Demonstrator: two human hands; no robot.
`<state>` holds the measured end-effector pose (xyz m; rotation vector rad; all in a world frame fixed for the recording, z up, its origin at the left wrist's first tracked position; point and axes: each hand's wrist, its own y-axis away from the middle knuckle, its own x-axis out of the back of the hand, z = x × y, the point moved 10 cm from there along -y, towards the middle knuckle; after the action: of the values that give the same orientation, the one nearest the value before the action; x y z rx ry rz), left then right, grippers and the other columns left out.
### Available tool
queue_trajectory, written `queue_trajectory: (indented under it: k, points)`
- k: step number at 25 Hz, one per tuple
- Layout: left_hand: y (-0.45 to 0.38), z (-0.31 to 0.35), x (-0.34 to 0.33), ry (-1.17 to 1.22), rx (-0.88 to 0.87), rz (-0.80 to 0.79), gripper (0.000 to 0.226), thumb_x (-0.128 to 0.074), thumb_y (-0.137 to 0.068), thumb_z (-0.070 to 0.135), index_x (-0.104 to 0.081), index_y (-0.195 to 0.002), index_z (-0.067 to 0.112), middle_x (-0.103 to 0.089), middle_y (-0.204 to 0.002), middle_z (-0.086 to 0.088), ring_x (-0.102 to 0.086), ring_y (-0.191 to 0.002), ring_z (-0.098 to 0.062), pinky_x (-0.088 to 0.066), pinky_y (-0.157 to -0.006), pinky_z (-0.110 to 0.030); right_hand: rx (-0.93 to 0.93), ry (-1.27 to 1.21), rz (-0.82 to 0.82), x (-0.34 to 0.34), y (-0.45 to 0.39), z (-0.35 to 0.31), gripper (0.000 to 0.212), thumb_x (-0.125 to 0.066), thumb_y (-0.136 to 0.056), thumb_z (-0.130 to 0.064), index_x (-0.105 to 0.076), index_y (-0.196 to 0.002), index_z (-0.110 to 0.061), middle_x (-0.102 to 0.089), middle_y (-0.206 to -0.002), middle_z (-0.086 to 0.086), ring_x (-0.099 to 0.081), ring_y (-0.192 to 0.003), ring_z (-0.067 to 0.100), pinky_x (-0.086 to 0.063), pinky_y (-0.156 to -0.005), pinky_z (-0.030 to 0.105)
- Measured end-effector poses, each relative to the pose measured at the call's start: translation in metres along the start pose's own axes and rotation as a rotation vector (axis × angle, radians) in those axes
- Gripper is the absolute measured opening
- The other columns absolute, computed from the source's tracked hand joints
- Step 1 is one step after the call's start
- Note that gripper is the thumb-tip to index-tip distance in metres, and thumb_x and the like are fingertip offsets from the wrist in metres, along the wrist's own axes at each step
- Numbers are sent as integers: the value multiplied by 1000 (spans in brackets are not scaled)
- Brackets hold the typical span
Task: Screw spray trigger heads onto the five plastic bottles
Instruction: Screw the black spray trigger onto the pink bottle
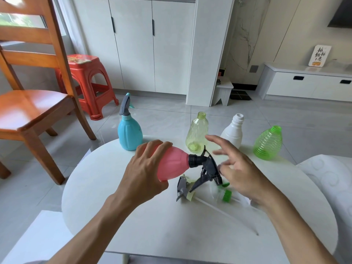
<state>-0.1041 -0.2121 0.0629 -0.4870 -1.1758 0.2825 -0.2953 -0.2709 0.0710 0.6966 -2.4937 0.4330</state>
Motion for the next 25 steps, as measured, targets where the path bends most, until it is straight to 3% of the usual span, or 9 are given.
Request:
queue_trajectory:
  k: [2,4,7,9,12,14,16,20,25]
  points:
    - [1,-5,-4,86,25,-28,95,-84,-54,28,-41,-139,29,-50,-130,7,-48,-110,-22,-57,-78,-43,274,267,-29,-4,4,-28,66,-69,-81,7,-61,-133,-33,-54,-141,-23,-54,-125,3,-42,-105,25]
    - [3,-4,-8,122,14,-60,95,-83,-55,33,-40,-139,30,-51,-130,8,-49,-109,-21,-57,-79,-45,390,344,66,-1,6,-40,47,-78,-75,-3,-73,-118,-22,-66,-128,-14,-64,-104,22,-50,-92,46]
    - [8,1,-12,129,26,-44,97,-84,-53,38,-40,-139,29,-53,-129,7,-53,-108,-21,-58,-76,-44,492,380,227,5,12,-57,34,-74,-73,-23,-77,-107,-24,-70,-111,-25,-59,-82,24,-50,-78,41]
    - [10,3,-15,238,88,-68,96,-85,-51,44,-41,-135,36,-55,-123,13,-57,-101,-14,-58,-75,-37,401,206,251,10,8,-46,41,-73,-73,-35,-69,-115,-36,-68,-110,-33,-60,-96,16,-47,-85,31]
    - [8,2,-25,556,227,-187,92,-91,-47,42,-43,-126,44,-61,-109,19,-64,-92,-8,-61,-67,-32,93,-490,113,5,-6,-6,57,-81,-75,-29,-59,-127,-36,-69,-126,-11,-60,-121,15,-43,-99,34]
    - [9,10,-33,731,258,-302,88,-91,-48,36,-48,-124,44,-63,-107,15,-66,-93,-11,-62,-64,-36,57,-766,-51,-15,-8,-5,35,-78,-81,-29,-71,-115,-27,-70,-128,-3,-58,-127,17,-43,-105,35]
    - [10,21,-35,808,235,-396,83,-88,-49,30,-54,-124,42,-66,-107,10,-67,-95,-14,-63,-68,-41,70,-889,-118,-30,-6,-9,27,-75,-84,-35,-77,-105,-19,-67,-131,5,-55,-131,24,-42,-109,37]
    - [15,32,-41,927,206,-556,80,-86,-54,24,-56,-127,36,-68,-111,4,-67,-101,-18,-61,-78,-40,70,-940,-159,-40,-5,-17,45,-69,-88,-42,-71,-118,-8,-68,-128,9,-57,-125,25,-41,-108,37]
    - [23,24,-40,890,396,-269,77,-90,-46,46,-56,-115,44,-67,-101,11,-68,-90,-10,-62,-68,-34,24,-905,110,-32,-8,-10,48,-80,-72,-52,-75,-100,-13,-73,-104,11,-63,-110,25,-45,-101,38]
